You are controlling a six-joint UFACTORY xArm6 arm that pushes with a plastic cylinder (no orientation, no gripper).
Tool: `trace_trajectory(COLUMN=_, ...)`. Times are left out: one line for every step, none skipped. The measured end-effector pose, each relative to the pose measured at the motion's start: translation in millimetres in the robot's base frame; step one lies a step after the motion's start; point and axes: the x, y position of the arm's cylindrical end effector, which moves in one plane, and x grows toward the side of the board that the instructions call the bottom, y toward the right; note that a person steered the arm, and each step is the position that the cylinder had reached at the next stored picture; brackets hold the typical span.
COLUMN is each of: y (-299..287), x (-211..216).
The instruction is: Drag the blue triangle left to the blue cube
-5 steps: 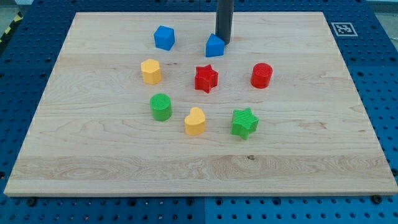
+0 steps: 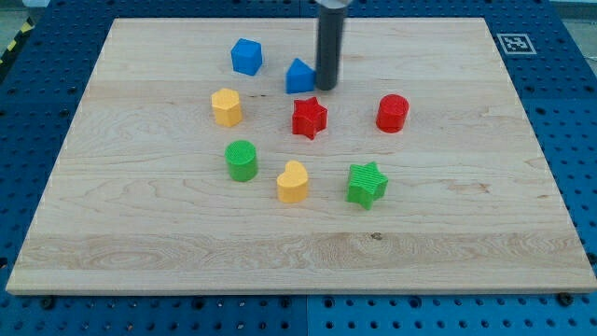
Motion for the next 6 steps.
trace_trajectory(y=-57, x=-6)
trace_trajectory(y=-84, x=-6)
trace_trajectory(y=-84, x=-6)
trace_trajectory(y=-106, x=-24)
trace_trajectory(y=-130, x=-52)
trace_trajectory(y=-138, x=-53)
